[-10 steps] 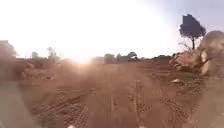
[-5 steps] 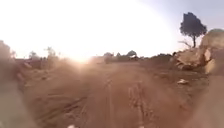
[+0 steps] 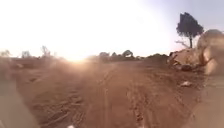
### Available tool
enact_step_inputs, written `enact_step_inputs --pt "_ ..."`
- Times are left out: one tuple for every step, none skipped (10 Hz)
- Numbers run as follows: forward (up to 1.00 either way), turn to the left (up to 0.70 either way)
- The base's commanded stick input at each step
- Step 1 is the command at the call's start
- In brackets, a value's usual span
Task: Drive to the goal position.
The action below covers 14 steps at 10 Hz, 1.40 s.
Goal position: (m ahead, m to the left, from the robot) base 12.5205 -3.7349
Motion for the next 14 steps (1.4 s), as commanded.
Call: enact_step_inputs --pt "0.66 0.00" --pt "0.66 0.00" --pt "0.66 0.00" --pt "0.66 0.00" --pt "0.66 0.00" --pt "0.66 0.00" --pt "0.66 0.00" --pt "0.66 0.00" --pt "0.66 0.00" --pt "0.66 0.00" --pt "0.66 0.00" --pt "0.66 0.00" --pt "0.66 0.00" --pt "0.66 0.00"
